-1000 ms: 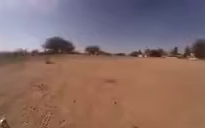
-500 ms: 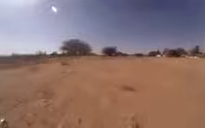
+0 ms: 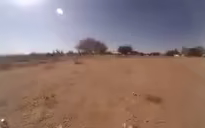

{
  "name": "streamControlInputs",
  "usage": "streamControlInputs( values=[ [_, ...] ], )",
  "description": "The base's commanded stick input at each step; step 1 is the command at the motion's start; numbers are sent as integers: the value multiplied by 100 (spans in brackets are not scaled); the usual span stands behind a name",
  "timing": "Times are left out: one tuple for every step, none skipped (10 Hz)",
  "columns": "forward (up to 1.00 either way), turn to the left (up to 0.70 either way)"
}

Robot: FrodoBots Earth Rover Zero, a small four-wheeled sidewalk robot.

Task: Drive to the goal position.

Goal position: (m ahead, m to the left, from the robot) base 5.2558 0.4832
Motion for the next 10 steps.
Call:
streamControlInputs(
  values=[
    [100,0],
    [100,0],
    [100,0],
    [100,0],
    [100,0],
    [100,0],
    [100,0],
    [100,0],
    [100,0],
    [100,0]
  ],
)
